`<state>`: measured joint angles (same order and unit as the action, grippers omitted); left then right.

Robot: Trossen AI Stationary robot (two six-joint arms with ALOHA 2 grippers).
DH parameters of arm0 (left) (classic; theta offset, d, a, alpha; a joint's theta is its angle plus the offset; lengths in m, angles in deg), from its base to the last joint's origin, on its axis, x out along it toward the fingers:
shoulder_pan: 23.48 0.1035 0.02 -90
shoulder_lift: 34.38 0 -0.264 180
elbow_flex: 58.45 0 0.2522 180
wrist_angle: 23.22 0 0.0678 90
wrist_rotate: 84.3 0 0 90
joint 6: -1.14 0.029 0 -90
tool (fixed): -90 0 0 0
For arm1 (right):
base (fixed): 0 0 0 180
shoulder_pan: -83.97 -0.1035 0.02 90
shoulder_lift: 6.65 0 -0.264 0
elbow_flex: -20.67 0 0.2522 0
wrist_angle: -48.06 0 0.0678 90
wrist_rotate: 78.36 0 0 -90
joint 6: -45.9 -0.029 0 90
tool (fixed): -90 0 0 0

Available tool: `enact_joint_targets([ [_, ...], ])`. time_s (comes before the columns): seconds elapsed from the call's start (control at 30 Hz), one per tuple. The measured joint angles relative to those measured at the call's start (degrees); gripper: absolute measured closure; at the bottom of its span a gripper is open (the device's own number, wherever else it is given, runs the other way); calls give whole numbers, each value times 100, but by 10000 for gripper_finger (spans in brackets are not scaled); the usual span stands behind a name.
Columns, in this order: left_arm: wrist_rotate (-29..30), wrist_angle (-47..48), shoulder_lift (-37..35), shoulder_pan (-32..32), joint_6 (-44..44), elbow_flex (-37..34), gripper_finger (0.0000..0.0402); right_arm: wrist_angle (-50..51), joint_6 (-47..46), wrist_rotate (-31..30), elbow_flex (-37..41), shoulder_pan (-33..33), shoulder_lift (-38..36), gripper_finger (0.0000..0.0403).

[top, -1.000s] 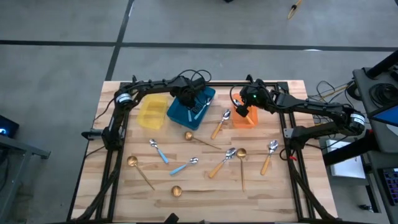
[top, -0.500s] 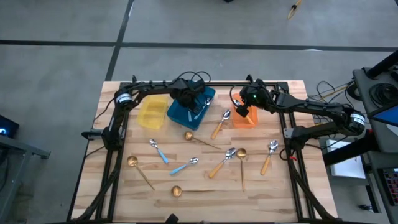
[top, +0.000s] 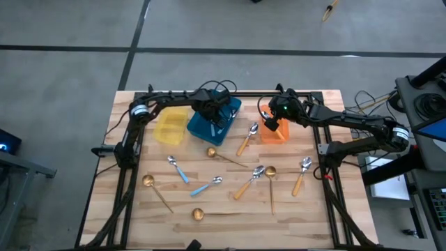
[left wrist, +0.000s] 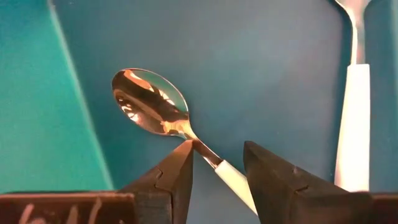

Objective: Sort silverware by color (type)
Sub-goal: Adjust the blue spoon in the blue bin

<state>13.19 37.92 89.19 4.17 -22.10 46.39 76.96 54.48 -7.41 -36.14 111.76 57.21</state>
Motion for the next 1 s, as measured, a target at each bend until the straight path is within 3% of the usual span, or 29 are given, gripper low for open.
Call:
enact_joint_targets([
  [0.5, 19, -132, 33, -46, 83, -2, 285, 2, 11, 0, 0, -2, 0, 394],
  [1.0, 76, -173, 33, -66, 86, -4, 372, 2, 22, 0, 0, -2, 0, 394],
])
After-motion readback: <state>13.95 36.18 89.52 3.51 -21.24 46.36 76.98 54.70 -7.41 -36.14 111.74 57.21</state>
